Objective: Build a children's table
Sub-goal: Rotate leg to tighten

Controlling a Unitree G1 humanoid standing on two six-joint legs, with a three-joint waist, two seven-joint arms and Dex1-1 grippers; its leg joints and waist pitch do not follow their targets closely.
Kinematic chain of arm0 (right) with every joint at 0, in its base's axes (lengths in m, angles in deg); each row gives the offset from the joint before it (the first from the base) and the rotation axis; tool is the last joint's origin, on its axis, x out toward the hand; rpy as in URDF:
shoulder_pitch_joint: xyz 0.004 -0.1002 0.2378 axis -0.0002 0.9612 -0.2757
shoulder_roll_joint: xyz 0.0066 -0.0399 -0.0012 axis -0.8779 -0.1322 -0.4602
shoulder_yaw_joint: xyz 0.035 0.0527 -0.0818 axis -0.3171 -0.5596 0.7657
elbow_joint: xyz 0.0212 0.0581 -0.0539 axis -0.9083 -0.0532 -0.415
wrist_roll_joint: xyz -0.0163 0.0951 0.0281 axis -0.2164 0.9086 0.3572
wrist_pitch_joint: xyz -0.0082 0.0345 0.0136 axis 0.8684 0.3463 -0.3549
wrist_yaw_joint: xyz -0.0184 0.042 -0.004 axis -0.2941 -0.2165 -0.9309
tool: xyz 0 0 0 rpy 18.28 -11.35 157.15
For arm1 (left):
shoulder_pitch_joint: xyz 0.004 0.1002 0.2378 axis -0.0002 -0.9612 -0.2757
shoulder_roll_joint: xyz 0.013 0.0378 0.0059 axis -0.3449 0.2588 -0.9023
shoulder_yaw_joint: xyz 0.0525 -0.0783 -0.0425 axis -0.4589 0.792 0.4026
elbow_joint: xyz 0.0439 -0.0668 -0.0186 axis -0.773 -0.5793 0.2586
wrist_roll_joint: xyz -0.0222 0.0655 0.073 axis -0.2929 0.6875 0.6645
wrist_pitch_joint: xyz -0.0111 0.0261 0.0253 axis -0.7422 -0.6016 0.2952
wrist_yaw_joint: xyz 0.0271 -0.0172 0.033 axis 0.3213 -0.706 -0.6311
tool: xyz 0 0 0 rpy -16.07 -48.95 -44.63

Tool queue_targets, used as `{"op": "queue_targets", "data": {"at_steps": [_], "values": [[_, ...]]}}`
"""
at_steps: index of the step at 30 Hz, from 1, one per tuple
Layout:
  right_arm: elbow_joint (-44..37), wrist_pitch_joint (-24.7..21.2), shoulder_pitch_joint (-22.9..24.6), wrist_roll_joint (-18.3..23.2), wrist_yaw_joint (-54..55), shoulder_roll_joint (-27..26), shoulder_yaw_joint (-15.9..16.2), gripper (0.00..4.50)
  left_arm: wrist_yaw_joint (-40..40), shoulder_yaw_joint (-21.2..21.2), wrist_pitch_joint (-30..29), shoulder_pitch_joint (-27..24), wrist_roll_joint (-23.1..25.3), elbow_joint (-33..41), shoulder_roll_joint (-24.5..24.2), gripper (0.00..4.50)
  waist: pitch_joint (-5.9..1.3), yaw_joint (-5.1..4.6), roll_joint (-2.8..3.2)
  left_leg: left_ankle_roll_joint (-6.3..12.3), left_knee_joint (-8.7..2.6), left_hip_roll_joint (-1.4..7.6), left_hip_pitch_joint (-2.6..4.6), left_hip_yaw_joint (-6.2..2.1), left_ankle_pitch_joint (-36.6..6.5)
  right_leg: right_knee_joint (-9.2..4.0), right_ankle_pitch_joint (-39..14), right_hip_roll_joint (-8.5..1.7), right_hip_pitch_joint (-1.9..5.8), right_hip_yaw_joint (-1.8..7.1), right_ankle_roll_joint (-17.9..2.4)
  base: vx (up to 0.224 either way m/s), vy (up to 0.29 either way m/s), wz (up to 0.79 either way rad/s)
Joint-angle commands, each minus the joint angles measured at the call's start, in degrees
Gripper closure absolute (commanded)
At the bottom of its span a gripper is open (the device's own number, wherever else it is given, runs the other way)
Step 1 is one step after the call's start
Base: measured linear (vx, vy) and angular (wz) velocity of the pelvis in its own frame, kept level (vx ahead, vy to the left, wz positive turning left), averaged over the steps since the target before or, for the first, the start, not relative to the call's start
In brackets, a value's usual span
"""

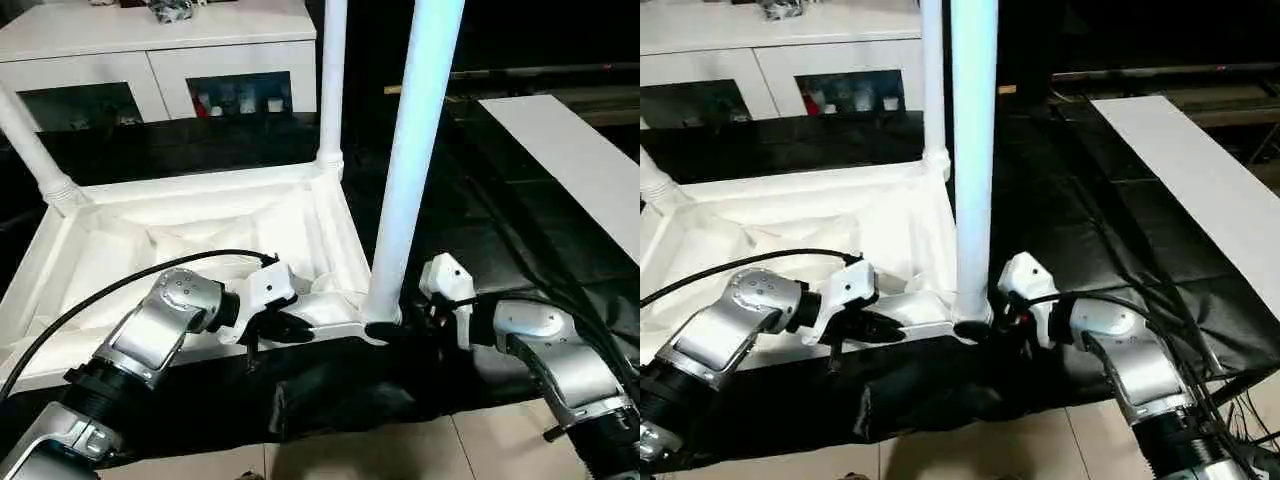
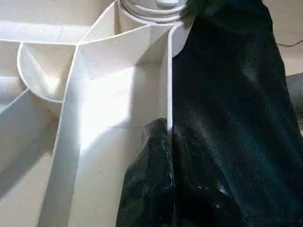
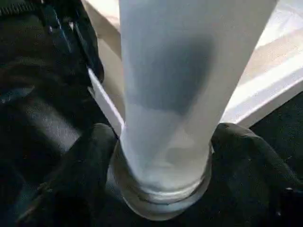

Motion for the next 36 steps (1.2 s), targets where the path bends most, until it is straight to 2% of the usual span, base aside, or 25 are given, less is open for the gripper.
{"op": "queue_targets", "data": {"at_steps": [1,5,6,12,16,18,19,20,21,22,23,24,25,28,30,32,33,34,36], "values": [[0.3,-0.3,-0.5,-0.2,-0.3,0.2,0.2,1.24,1.0,-0.6,-0.2,-0.1,0.0,0.5,-0.4,4.50,-3.32,-0.19,-0.33,2.32,-4.31,2.68,0.68,-0.73,-15.2,-3.72,-18.2,-2.76,2.63,2.34,-11.9,0.000,0.000,0.00],[1.1,-0.9,-1.3,0.9,-0.1,-0.6,-0.5,1.45,0.7,-0.4,0.1,-0.1,0.1,0.2,-0.5,4.50,-3.52,-0.32,-0.37,3.15,-4.12,2.59,0.47,-0.73,-13.0,-3.36,-15.1,-2.72,2.80,2.31,-12.5,0.000,0.000,0.00],[1.2,-0.9,-1.3,0.8,-0.2,-0.6,-0.4,1.65,0.7,-0.3,0.1,-0.2,0.2,0.2,-0.5,4.50,-3.51,-0.35,-0.55,3.52,-4.04,2.59,0.40,-0.65,-12.5,-3.32,-14.2,-2.70,2.82,2.31,-12.9,0.000,0.000,0.00],[1.7,-1.5,-0.9,1.7,-0.9,-1.2,-0.5,1.80,0.8,-0.3,0.0,-0.4,0.1,0.0,-0.5,4.50,-3.49,-0.37,-0.46,3.53,-4.03,2.58,0.46,-0.68,-13.0,-3.42,-16.0,-2.75,2.82,2.26,-12.6,0.000,0.000,0.00],[1.7,-2.0,-0.2,2.7,-1.3,-1.5,-0.6,1.82,0.7,-0.1,-0.4,-0.6,-0.4,0.3,0.0,4.50,-3.59,-0.34,-0.44,3.85,-3.93,2.59,0.42,-0.69,-11.9,-3.26,-14.5,-2.74,2.90,2.26,-12.9,0.000,0.000,0.00],[3.0,-2.2,-0.2,2.8,1.7,-3.4,-1.8,1.83,-1.8,0.5,0.0,-0.2,0.2,-1.0,1.4,4.50,-3.57,-0.35,-0.48,3.99,-3.87,2.57,0.41,-0.63,-11.8,-3.23,-14.2,-2.73,2.84,2.25,-13.2,0.000,0.000,0.00],[4.5,-2.2,-0.7,1.8,5.1,-5.0,-2.5,1.83,-4.2,0.9,0.1,0.3,0.7,-2.2,2.7,4.50,-3.54,-0.42,-0.65,3.95,-3.86,2.53,0.35,-0.58,-11.7,-3.27,-14.4,-2.72,2.82,2.25,-13.2,0.000,0.000,0.00],[6.1,-2.3,-1.1,0.9,8.5,-6.6,-3.1,1.83,-6.6,1.3,0.0,0.9,1.2,-3.6,4.1,4.50,-3.43,-0.43,-0.55,3.75,-3.91,2.50,0.41,-0.55,-12.1,-3.39,-15.2,-2.73,2.68,2.24,-13.1,0.000,0.000,0.00],[7.9,-1.9,-1.7,-0.3,12.9,-8.5,-3.8,1.83,-9.8,1.9,0.1,1.6,1.8,-5.4,6.0,4.50,-3.15,-0.77,-0.55,2.17,-4.05,2.26,0.59,-0.60,-15.1,-4.07,-21.0,-2.72,2.43,2.05,-11.7,0.000,0.000,0.00],[9.7,-1.9,-2.4,-1.2,17.5,-10.5,-4.7,1.83,-13.4,2.6,0.0,2.7,2.4,-7.6,8.0,4.50,-3.16,-0.81,-0.82,1.54,-4.04,2.24,0.76,-0.69,-16.0,-4.22,-22.9,-2.76,2.45,1.98,-11.0,0.000,0.000,0.00],[10.7,-1.9,-2.8,-1.6,20.0,-11.7,-5.2,1.83,-15.3,3.0,-0.1,3.3,2.7,-8.9,9.1,4.50,-3.02,-1.17,-0.76,0.81,-4.11,2.09,0.82,-0.80,-17.4,-4.58,-26.1,-2.74,2.17,1.90,-9.8,0.000,0.000,0.00],[12.2,-2.6,-3.6,-1.4,24.7,-14.2,-6.8,1.83,-19.2,3.4,0.5,4.4,3.5,-11.4,11.2,4.50,-3.06,-1.09,-0.50,0.29,-4.13,2.17,1.03,-0.99,-18.1,-4.63,-27.2,-2.82,2.15,1.82,-9.3,0.000,0.000,0.00],[13.4,-3.3,-4.3,-1.1,28.8,-16.4,-8.1,1.84,-22.4,3.7,1.1,5.5,4.2,-13.5,13.0,4.50,-3.05,-1.40,-0.60,0.01,-4.18,2.04,0.98,-1.06,-18.9,-4.95,-28.7,-2.79,2.02,1.76,-8.2,0.000,0.000,0.00],[15.3,-2.8,-5.7,-1.3,36.2,-21.0,-10.0,1.84,-27.3,3.7,3.9,7.8,5.2,-17.0,17.3,4.50,-3.10,-1.39,-0.63,0.10,-4.29,1.96,0.88,-1.19,-19.8,-5.39,-29.6,-2.87,1.98,1.70,-6.7,0.000,0.000,0.00],[14.9,-1.8,-5.7,-2.0,37.4,-22.7,-9.9,1.84,-25.8,2.0,5.7,7.9,6.1,-16.6,18.4,4.50,-3.26,-1.36,-0.53,0.58,-4.37,1.99,0.62,-1.21,-19.3,-5.44,-28.6,-2.93,2.05,1.77,-6.2,0.000,0.000,0.00],[14.6,-1.3,-5.7,-2.2,37.4,-23.2,-9.9,1.84,-25.3,1.4,6.7,7.9,6.9,-16.9,18.4,4.50,-3.29,-1.34,-0.57,0.81,-4.39,2.04,0.58,-1.21,-19.2,-5.32,-27.8,-2.89,2.04,1.80,-6.4,0.000,0.000,0.00],[14.4,-1.3,-5.7,-2.3,37.3,-23.2,-9.8,1.84,-24.9,1.1,7.2,7.8,7.1,-16.8,18.2,4.50,-3.34,-1.30,-0.28,0.98,-4.36,2.07,0.62,-1.14,-18.9,-5.19,-26.5,-2.91,2.00,1.92,-6.8,0.000,0.000,0.00],[14.4,-1.4,-5.7,-2.5,37.3,-23.1,-9.7,1.84,-24.6,1.0,7.5,7.7,7.2,-16.9,18.1,4.50,-3.36,-1.31,-0.46,1.18,-4.37,2.08,0.51,-1.09,-18.5,-5.09,-25.2,-2.82,2.09,1.92,-7.3,0.000,0.000,0.00],[13.3,0.1,-5.2,-3.4,37.5,-22.4,-9.7,1.84,-23.3,0.9,8.7,7.0,7.2,-16.5,17.5,4.50,-3.40,-1.24,-0.45,1.30,-4.41,2.17,0.44,-1.07,-18.0,-4.83,-23.5,-2.85,2.17,1.98,-8.1,0.000,0.000,0.00]]}}
